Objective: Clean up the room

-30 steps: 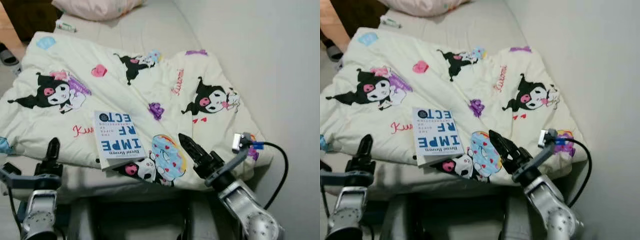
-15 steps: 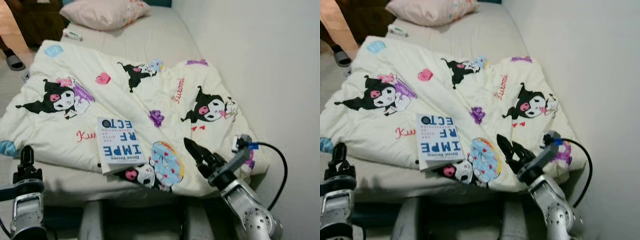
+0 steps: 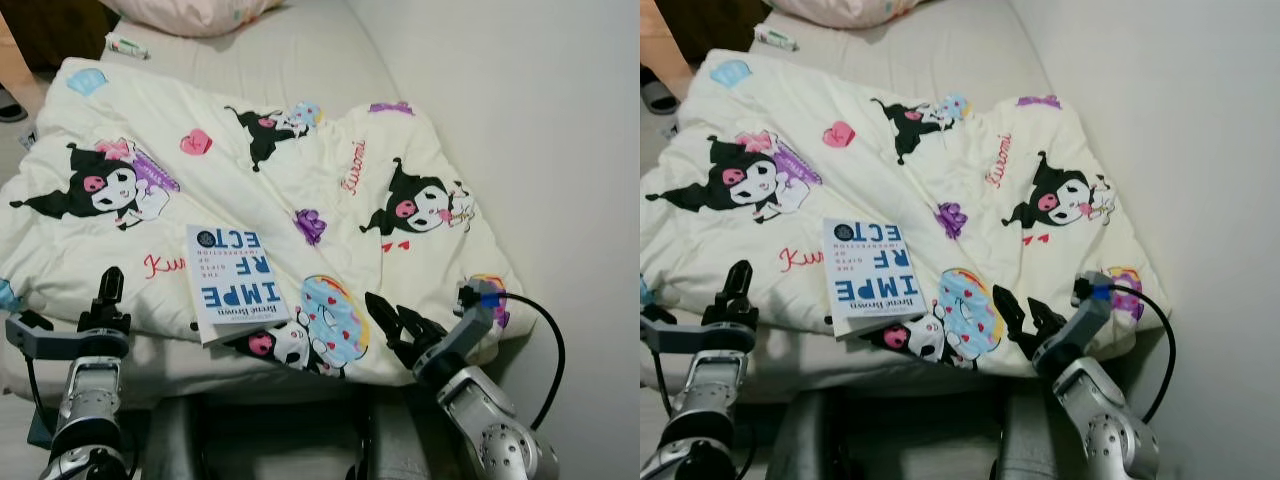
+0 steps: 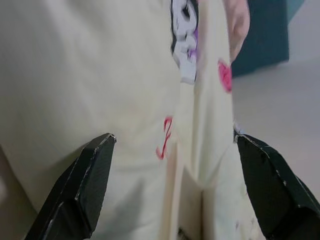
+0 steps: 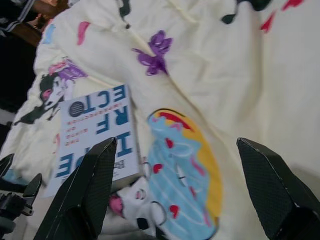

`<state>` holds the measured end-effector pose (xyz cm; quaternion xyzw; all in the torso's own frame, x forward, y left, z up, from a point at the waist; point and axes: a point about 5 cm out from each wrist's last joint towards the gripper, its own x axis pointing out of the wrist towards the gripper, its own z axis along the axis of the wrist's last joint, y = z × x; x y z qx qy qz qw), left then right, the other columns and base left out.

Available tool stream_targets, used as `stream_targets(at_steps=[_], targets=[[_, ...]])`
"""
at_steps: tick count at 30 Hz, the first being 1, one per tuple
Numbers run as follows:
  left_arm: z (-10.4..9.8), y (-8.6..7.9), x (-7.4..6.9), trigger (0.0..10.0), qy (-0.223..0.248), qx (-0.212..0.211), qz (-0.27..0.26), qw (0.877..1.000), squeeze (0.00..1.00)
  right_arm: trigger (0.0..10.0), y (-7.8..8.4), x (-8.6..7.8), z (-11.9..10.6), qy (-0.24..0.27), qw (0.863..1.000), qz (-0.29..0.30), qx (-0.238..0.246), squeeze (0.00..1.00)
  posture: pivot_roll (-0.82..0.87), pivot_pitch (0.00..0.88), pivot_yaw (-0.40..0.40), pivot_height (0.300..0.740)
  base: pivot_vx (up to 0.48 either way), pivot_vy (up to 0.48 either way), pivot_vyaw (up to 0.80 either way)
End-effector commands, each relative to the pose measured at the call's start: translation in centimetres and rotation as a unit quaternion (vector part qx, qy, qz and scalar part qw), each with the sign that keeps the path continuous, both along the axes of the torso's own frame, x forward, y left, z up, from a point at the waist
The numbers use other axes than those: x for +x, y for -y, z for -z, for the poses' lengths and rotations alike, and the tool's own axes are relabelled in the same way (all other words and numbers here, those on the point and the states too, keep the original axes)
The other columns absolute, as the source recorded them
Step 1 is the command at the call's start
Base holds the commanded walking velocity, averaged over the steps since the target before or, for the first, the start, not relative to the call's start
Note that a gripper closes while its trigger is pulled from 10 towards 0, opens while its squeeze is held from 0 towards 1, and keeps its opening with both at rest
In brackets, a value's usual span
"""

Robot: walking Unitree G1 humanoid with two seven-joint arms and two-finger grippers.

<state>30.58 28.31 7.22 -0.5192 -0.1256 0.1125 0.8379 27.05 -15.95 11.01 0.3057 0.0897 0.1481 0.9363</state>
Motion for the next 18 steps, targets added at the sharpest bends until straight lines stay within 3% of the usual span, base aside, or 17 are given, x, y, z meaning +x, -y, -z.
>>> stream_targets(at_steps=[1, 5, 7, 10, 13, 14, 15, 17, 18], targets=[[1.5, 1.1, -0.4, 10.0, -0.022, -0.010, 0.015, 1.000, 0.00, 10.0, 0.7, -0.4, 0.7, -0.013, 1.000, 0.016, -0.010, 0.00, -0.13, 0.259, -0.111, 0.526, 0.000, 0.000, 0.00], [2.2, 0.3, -1.2, 10.0, -0.037, -0.012, -0.002, 0.999, 0.00, 10.0, 0.7, -0.6, 1.0, -0.018, 1.000, 0.015, -0.015, 0.00, -0.13, 0.264, -0.117, 0.526, 0.000, 0.000, 0.00], [2.9, -1.1, -2.2, 10.0, -0.060, -0.014, -0.029, 0.998, 0.00, 10.0, 0.6, -0.9, 1.1, -0.020, 0.999, 0.016, -0.020, 0.00, -0.13, 0.273, -0.117, 0.526, 0.000, 0.000, 0.00], [3.0, -1.2, -2.3, 10.0, -0.063, -0.014, -0.032, 0.997, 0.00, 10.0, 0.6, -0.9, 1.1, -0.020, 0.999, 0.016, -0.021, 0.00, -0.13, 0.273, -0.117, 0.526, 0.000, 0.000, 0.00], [3.4, -5.6, -5.7, 10.0, -0.140, 0.030, -0.157, 0.977, 0.00, 10.0, 1.1, -2.0, 1.6, -0.033, 0.999, 0.022, -0.029, 0.00, -0.13, 0.330, -0.100, 0.526, 0.000, 0.000, 0.00], [3.4, -5.6, -5.7, 10.0, -0.140, 0.030, -0.157, 0.977, 0.00, 10.0, 1.1, -2.0, 1.6, -0.033, 0.999, 0.022, -0.029, 0.00, -0.13, 0.330, -0.100, 0.526, 0.000, 0.000, 0.00], [3.1, -6.7, -6.6, 10.0, -0.149, 0.048, -0.187, 0.970, 0.00, 10.0, 1.4, -2.4, 1.8, -0.037, 0.999, 0.025, -0.030, 0.00, -0.13, 0.334, -0.101, 0.526, 0.000, 0.000, 0.00], [3.1, -6.7, -6.6, 10.0, -0.149, 0.048, -0.187, 0.970, 0.00, 10.0, 1.4, -2.4, 1.8, -0.037, 0.999, 0.025, -0.030, 0.00, -0.13, 0.334, -0.101, 0.526, 0.000, 0.000, 0.00], [2.6, -7.5, -7.3, 10.0, -0.152, 0.068, -0.206, 0.964, 0.00, 10.0, 1.7, -2.7, 2.0, -0.042, 0.998, 0.029, -0.031, 0.00, -0.12, 0.353, -0.106, 0.526, 0.000, 0.000, 0.00]])
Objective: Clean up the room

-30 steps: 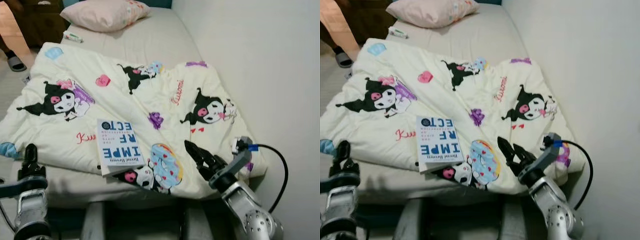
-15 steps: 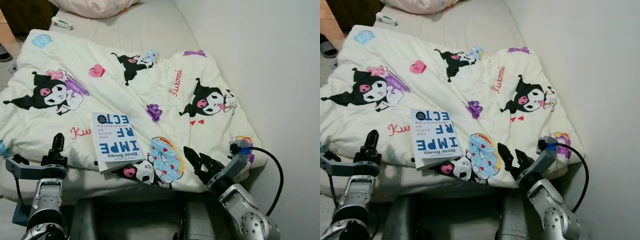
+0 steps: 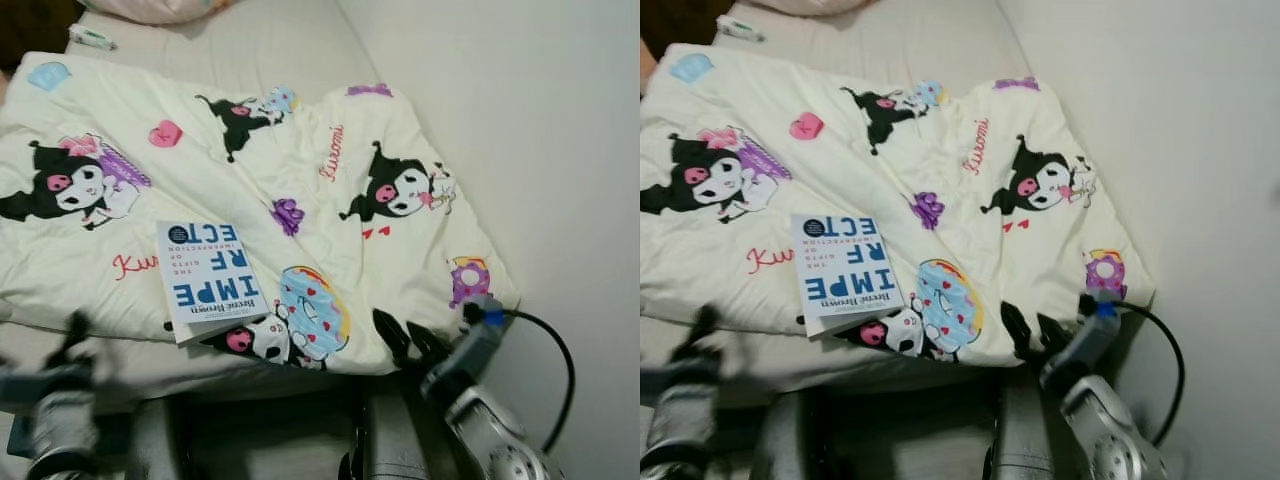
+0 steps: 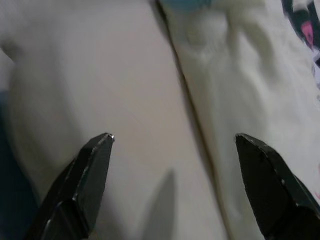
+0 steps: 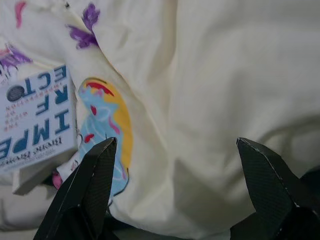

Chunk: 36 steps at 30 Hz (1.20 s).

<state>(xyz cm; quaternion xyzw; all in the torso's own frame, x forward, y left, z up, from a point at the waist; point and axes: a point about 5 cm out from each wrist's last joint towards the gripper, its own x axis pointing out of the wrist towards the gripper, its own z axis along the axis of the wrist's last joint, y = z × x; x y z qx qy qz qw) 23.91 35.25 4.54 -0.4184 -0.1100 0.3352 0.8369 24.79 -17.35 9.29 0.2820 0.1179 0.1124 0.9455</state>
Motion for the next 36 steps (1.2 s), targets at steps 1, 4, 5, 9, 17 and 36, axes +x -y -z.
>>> stream_targets(at_steps=[1, 4, 5, 9, 17, 36], targets=[[-0.8, -1.6, -1.3, 10.0, -0.020, 0.037, -0.027, 0.999, 0.00, 10.0, 0.5, -0.9, 0.6, -0.017, 1.000, 0.007, -0.001, 0.00, -0.11, 0.371, -0.114, 0.526, 0.000, 0.000, 0.00], [-0.8, -1.6, -1.3, 10.0, -0.020, 0.037, -0.027, 0.999, 0.00, 10.0, 0.5, -0.9, 0.6, -0.017, 1.000, 0.007, -0.001, 0.00, -0.11, 0.371, -0.114, 0.526, 0.000, 0.000, 0.00], [-2.3, -2.7, -1.4, 10.0, -0.019, 0.074, -0.027, 0.997, 0.00, 10.0, 0.6, -1.6, 0.9, -0.028, 1.000, 0.004, -0.004, 0.00, -0.10, 0.389, -0.124, 0.526, 0.000, 0.000, 0.00], [-3.3, -2.8, -0.4, 10.0, -0.001, 0.085, -0.007, 0.996, 0.00, 10.0, 0.6, -1.9, 0.9, -0.030, 1.000, 0.001, -0.006, 0.00, -0.11, 0.397, -0.127, 0.526, 0.000, 0.000, 0.00], [-6.4, -1.5, 4.3, 10.0, 0.048, 0.090, 0.066, 0.993, 0.00, 10.0, 1.1, -3.7, 1.0, -0.046, 0.999, 0.006, -0.011, 0.00, -0.13, 0.456, -0.131, 0.526, 0.000, 0.000, 0.00], [-6.3, -2.9, 3.9, 10.0, 0.039, 0.031, 0.010, 0.999, 0.00, 10.0, 3.5, -7.2, 0.5, -0.086, 0.995, 0.029, -0.043, 0.00, -0.19, 0.561, -0.153, 0.526, 0.000, 0.000, 0.00]])
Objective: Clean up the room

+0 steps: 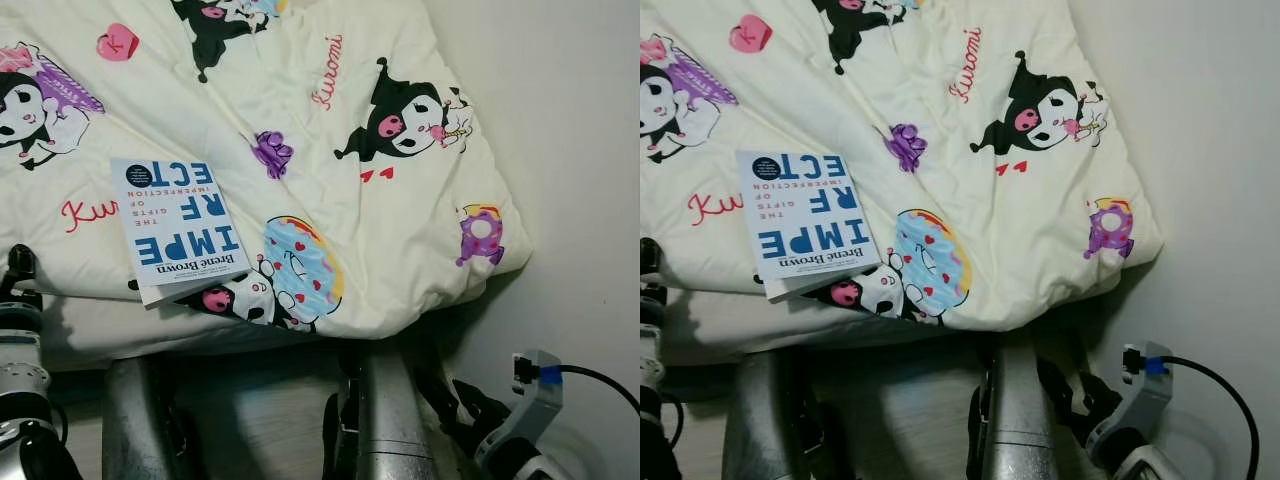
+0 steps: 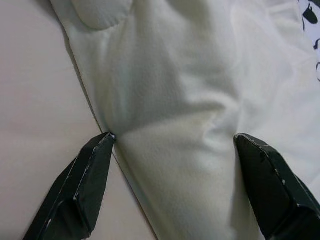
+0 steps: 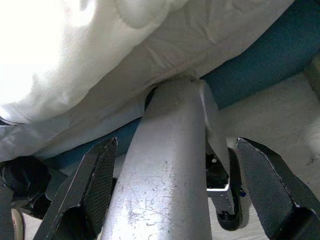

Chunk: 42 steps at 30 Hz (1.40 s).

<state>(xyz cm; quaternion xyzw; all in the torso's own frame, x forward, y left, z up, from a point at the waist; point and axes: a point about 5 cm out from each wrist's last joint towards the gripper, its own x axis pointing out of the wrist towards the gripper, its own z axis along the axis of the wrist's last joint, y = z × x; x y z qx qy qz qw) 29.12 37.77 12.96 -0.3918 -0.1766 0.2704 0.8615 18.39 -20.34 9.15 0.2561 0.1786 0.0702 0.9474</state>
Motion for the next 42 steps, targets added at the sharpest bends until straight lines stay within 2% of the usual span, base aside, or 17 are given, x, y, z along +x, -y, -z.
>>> stream_targets(at_steps=[1, 7, 10, 11, 12, 13, 15, 16, 17, 18, 23, 31, 36, 38, 39, 41, 42], targets=[[2.4, -0.5, -1.6, 10.0, -0.028, -0.040, -0.025, 0.999, 0.00, 10.0, 0.6, -0.8, 0.4, -0.020, 1.000, 0.011, -0.006, 0.00, -0.20, 0.558, -0.164, 0.526, 0.000, 0.000, 0.00], [2.1, -0.5, -1.3, 10.0, 0.019, -0.072, -0.015, 0.997, 0.00, 10.0, 0.4, -0.9, 0.2, -0.023, 1.000, 0.007, -0.007, 0.00, -0.22, 0.549, -0.179, 0.526, 0.000, 0.000, 0.00], [2.1, -0.5, -1.3, 10.0, 0.019, -0.072, -0.015, 0.997, 0.00, 10.0, 0.4, -0.9, 0.2, -0.023, 1.000, 0.007, -0.007, 0.00, -0.22, 0.549, -0.179, 0.526, 0.000, 0.000, 0.00], [1.4, -0.3, -0.8, 10.0, 0.053, -0.077, 0.002, 0.996, 0.00, 10.0, 0.4, -0.8, 0.0, -0.023, 1.000, 0.006, -0.008, 0.00, -0.23, 0.547, -0.183, 0.526, 0.000, 0.000, 0.00], [1.4, -0.3, -0.8, 10.0, 0.053, -0.077, 0.002, 0.996, 0.00, 10.0, 0.4, -0.8, 0.0, -0.023, 1.000, 0.006, -0.008, 0.00, -0.23, 0.547, -0.183, 0.526, 0.000, 0.000, 0.00], [0.3, -0.1, -0.1, 9.3, 0.095, -0.084, 0.021, 0.992, 0.00, 10.0, 0.6, -0.7, -0.1, -0.022, 1.000, 0.006, -0.010, 0.00, -0.23, 0.542, -0.187, 0.526, 0.000, 0.000, 0.00], [0.3, -0.1, -0.1, 9.3, 0.095, -0.084, 0.021, 0.992, 0.00, 10.0, 0.6, -0.7, -0.1, -0.022, 1.000, 0.006, -0.010, 0.00, -0.23, 0.542, -0.187, 0.526, 0.000, 0.000, 0.00], [-0.5, -0.1, 0.4, 3.6, 0.127, -0.089, 0.033, 0.987, 0.00, 10.0, 0.8, -0.6, -0.2, -0.021, 1.000, 0.007, -0.012, 0.00, -0.23, 0.536, -0.188, 0.526, 0.000, 0.000, 0.00], [-0.5, -0.1, 0.4, 3.6, 0.127, -0.089, 0.033, 0.987, 0.00, 10.0, 0.8, -0.6, -0.2, -0.021, 1.000, 0.007, -0.012, 0.00, -0.23, 0.536, -0.188, 0.526, 0.000, 0.000, 0.00], [-1.2, -0.1, 0.7, 0.0, 0.151, -0.092, 0.041, 0.983, 0.00, 10.0, 1.0, -0.5, -0.3, -0.019, 1.000, 0.008, -0.013, 0.00, -0.24, 0.530, -0.188, 0.526, 0.000, 0.000, 0.00], [-2.7, 0.4, 1.8, 0.0, 0.184, -0.089, 0.064, 0.977, 0.00, 10.0, 0.9, -0.2, -0.3, -0.017, 1.000, 0.010, -0.013, 0.00, -0.23, 0.514, -0.184, 0.526, 0.000, 0.000, 0.00], [-2.6, 0.5, 1.6, 0.0, 0.177, -0.078, 0.063, 0.979, 0.00, 10.0, 0.8, 0.4, -0.2, -0.011, 1.000, 0.009, -0.013, 0.00, -0.22, 0.485, -0.172, 0.526, 0.000, 0.000, 0.00], [0.4, 0.1, -0.7, 0.0, 0.100, -0.040, 0.042, 0.993, 0.00, 10.0, 0.9, 1.4, -0.1, -0.006, 1.000, 0.010, -0.017, 0.00, -0.20, 0.458, -0.162, 0.526, 0.000, 0.000, 0.00], [2.2, -1.0, -3.3, 0.0, 0.067, -0.036, 0.011, 0.997, 0.00, 10.0, 0.9, 1.7, -0.1, -0.005, 1.000, 0.008, -0.016, 0.00, -0.19, 0.450, -0.157, 0.526, 0.000, 0.000, 0.00], [2.2, -1.0, -3.3, 0.0, 0.067, -0.036, 0.011, 0.997, 0.00, 10.0, 0.9, 1.7, -0.1, -0.005, 1.000, 0.008, -0.016, 0.00, -0.19, 0.450, -0.157, 0.526, 0.000, 0.000, 0.00], [3.4, -2.0, -5.8, 0.0, 0.046, -0.037, -0.021, 0.998, 0.00, 10.0, 1.0, 1.8, 0.1, -0.006, 1.000, 0.007, -0.016, 0.00, -0.16, 0.447, -0.157, 0.526, 0.000, 0.000, 0.00], [3.4, -2.0, -5.8, 0.0, 0.046, -0.037, -0.021, 0.998, 0.00, 10.0, 1.0, 1.8, 0.1, -0.006, 1.000, 0.007, -0.016, 0.00, -0.16, 0.447, -0.157, 0.526, 0.000, 0.000, 0.00]])
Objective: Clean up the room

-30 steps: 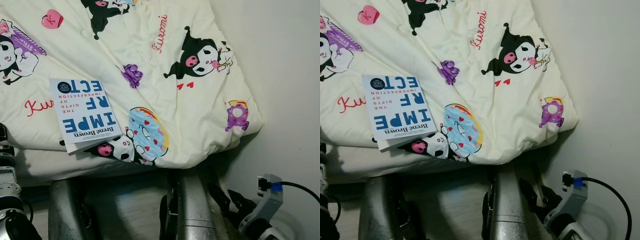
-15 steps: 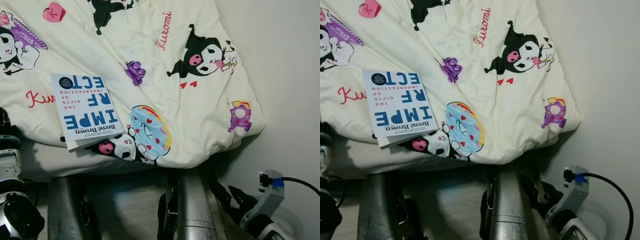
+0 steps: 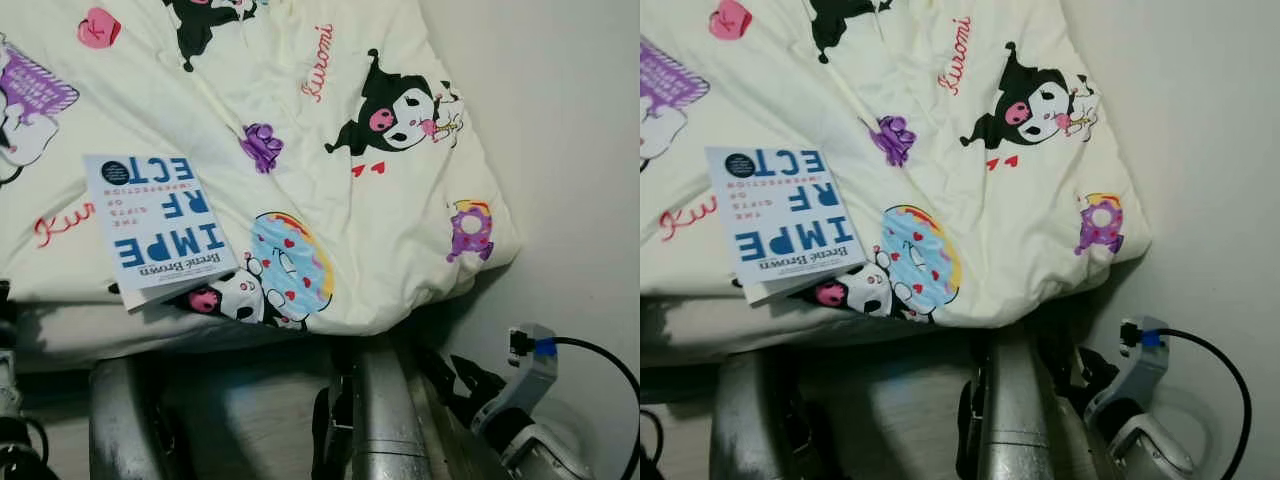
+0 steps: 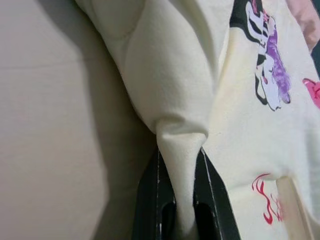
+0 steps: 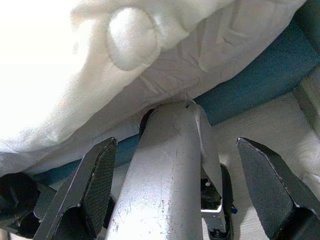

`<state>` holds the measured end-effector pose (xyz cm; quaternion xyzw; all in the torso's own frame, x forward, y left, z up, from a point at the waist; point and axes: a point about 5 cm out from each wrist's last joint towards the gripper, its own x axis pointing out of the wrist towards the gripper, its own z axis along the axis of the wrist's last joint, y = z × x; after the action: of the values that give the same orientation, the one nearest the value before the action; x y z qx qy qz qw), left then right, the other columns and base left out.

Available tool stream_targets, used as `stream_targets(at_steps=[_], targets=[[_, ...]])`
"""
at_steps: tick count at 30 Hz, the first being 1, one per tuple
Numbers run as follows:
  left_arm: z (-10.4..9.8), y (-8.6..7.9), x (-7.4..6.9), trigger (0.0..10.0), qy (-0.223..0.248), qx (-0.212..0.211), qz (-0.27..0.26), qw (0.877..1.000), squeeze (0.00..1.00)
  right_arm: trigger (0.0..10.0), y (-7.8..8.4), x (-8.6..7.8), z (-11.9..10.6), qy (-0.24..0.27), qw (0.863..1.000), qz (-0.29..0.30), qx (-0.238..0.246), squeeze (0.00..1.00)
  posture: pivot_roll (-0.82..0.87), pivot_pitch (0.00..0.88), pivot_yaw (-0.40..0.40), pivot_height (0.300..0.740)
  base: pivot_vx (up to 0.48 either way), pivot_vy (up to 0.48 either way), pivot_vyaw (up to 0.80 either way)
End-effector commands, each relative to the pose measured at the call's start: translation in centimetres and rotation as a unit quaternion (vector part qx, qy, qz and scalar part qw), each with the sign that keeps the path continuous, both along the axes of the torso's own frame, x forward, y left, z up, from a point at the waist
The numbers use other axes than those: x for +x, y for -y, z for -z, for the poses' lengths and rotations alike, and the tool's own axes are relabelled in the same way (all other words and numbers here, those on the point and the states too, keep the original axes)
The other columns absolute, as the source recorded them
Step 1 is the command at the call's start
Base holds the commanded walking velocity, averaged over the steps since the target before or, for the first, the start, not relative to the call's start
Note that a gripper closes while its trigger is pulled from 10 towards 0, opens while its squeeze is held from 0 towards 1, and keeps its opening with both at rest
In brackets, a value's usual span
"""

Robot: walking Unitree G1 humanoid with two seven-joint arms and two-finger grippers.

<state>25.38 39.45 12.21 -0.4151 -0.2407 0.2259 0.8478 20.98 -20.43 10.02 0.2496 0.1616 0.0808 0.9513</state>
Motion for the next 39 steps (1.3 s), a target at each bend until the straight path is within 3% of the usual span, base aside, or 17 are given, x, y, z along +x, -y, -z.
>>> stream_targets(at_steps=[1, 2, 4, 7, 12, 14, 16, 18, 19, 22, 26, 28, 30, 33, 34, 38, 39], targets=[[3.1, -0.8, -3.4, 0.0, -0.048, -0.035, -0.047, 0.997, 0.00, 10.0, 0.9, -0.7, 1.2, -0.027, 0.999, 0.014, -0.011, 0.00, -0.15, 0.441, -0.156, 0.526, 0.000, 0.000, 0.00], [3.1, -0.8, -3.4, 0.0, -0.048, -0.035, -0.047, 0.997, 0.00, 10.0, 0.9, -0.7, 1.2, -0.027, 0.999, 0.014, -0.011, 0.00, -0.15, 0.441, -0.156, 0.526, 0.000, 0.000, 0.00], [3.9, -0.5, -5.9, 0.0, -0.065, -0.024, -0.056, 0.996, 0.00, 10.0, 0.7, -0.5, 1.7, -0.030, 0.999, 0.010, -0.007, 0.00, -0.11, 0.430, -0.157, 0.526, 0.000, 0.000, 0.00], [4.5, 0.7, -7.0, 0.0, -0.076, -0.022, -0.052, 0.996, 0.00, 10.0, 0.5, -0.2, 2.0, -0.031, 1.000, 0.005, -0.005, 0.00, -0.10, 0.420, -0.155, 0.526, 0.000, 0.000, 0.00], [4.8, 1.2, -7.3, 0.0, -0.083, -0.022, -0.054, 0.995, 0.00, 10.0, 0.4, 0.0, 2.2, -0.031, 1.000, 0.002, -0.005, 0.00, -0.10, 0.413, -0.153, 0.526, 0.000, 0.000, 0.00], [5.7, 1.9, -8.8, 0.0, -0.109, -0.030, -0.076, 0.991, 0.00, 10.0, 0.4, 0.5, 2.2, -0.027, 1.000, 0.001, -0.003, 0.00, -0.08, 0.398, -0.149, 0.526, 0.000, 0.000, 0.00], [5.7, 1.9, -8.8, 0.0, -0.109, -0.030, -0.076, 0.991, 0.00, 10.0, 0.4, 0.5, 2.2, -0.027, 1.000, 0.001, -0.003, 0.00, -0.08, 0.398, -0.149, 0.526, 0.000, 0.000, 0.00], [6.2, 2.2, -9.6, 0.0, -0.125, -0.032, -0.088, 0.988, 0.00, 10.0, 0.4, 0.7, 2.4, -0.027, 1.000, 0.000, -0.002, 0.00, -0.07, 0.392, -0.146, 0.526, 0.000, 0.000, 0.00], [6.6, 2.5, -10.6, 0.0, -0.142, -0.034, -0.100, 0.984, 0.00, 10.0, 0.4, 0.8, 2.5, -0.028, 1.000, -0.001, -0.002, 0.00, -0.06, 0.387, -0.145, 0.526, 0.000, 0.000, 0.00], [6.6, 2.5, -10.6, 0.0, -0.142, -0.034, -0.100, 0.984, 0.00, 10.0, 0.4, 0.8, 2.5, -0.028, 1.000, -0.001, -0.002, 0.00, -0.06, 0.387, -0.145, 0.526, 0.000, 0.000, 0.00], [8.3, 2.8, -15.6, 0.0, -0.219, -0.047, -0.156, 0.962, 0.00, 10.0, 0.3, 1.1, 3.1, -0.029, 1.000, -0.006, 0.000, 0.00, -0.03, 0.375, -0.141, 0.526, 0.000, 0.000, 0.00], [8.3, 2.8, -15.6, 0.0, -0.219, -0.047, -0.156, 0.962, 0.00, 10.0, 0.3, 1.1, 3.1, -0.029, 1.000, -0.006, 0.000, 0.00, -0.03, 0.375, -0.141, 0.526, 0.000, 0.000, 0.00], [8.7, 3.0, -17.0, 0.0, -0.248, -0.049, -0.173, 0.952, 0.00, 10.0, 0.3, 1.2, 3.3, -0.029, 1.000, -0.008, 0.000, 0.00, -0.03, 0.375, -0.141, 0.526, 0.000, 0.000, 0.00], [9.3, 2.9, -17.9, 0.0, -0.265, -0.054, -0.186, 0.945, 0.00, 10.0, 0.3, 1.2, 3.4, -0.029, 1.000, -0.009, 0.000, 0.00, -0.03, 0.372, -0.142, 0.526, 0.000, 0.000, 0.00], [9.7, 2.8, -18.9, 0.0, -0.284, -0.056, -0.197, 0.937, 0.00, 10.0, 0.3, 1.2, 3.4, -0.028, 1.000, -0.010, 0.000, 0.00, -0.03, 0.372, -0.142, 0.526, 0.000, 0.000, 0.00], [10.2, 2.8, -19.7, 0.0, -0.299, -0.061, -0.204, 0.930, 0.00, 10.0, 0.3, 1.2, 3.5, -0.029, 1.000, -0.010, 0.000, 0.00, -0.03, 0.371, -0.142, 0.526, 0.000, 0.000, 0.00], [10.6, 2.9, -20.1, 5.0, -0.310, -0.065, -0.206, 0.926, 0.00, 10.0, 0.4, 1.1, 3.6, -0.031, 0.999, -0.010, -0.002, 0.00, -0.03, 0.371, -0.143, 0.526, 0.000, 0.000, 0.00]])
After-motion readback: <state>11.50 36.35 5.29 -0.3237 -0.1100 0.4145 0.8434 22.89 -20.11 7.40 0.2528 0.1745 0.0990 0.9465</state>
